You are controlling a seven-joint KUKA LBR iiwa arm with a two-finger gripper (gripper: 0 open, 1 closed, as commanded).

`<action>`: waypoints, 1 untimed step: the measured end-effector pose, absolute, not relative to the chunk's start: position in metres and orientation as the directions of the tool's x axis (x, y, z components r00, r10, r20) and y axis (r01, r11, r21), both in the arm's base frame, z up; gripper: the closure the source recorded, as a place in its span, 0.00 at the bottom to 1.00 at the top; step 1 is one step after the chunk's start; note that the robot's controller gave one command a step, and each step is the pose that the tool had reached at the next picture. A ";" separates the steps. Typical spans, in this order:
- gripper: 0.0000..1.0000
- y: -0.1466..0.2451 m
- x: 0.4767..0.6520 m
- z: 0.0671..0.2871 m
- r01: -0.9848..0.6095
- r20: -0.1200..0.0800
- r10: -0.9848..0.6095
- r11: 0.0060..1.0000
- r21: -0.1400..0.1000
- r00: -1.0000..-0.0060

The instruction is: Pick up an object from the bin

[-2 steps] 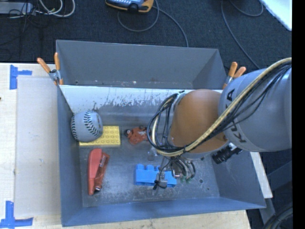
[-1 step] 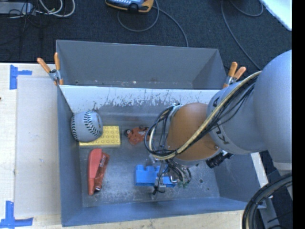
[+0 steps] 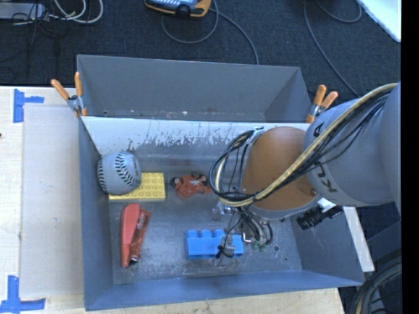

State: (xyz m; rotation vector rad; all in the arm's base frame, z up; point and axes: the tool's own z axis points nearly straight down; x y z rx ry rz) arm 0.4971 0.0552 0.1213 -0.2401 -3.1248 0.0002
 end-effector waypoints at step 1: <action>0.00 0.058 0.503 0.104 0.080 0.002 0.080 0.997 0.000 -0.997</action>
Offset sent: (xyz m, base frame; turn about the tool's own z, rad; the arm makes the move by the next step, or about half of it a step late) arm -0.0033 0.0102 -0.0513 0.1014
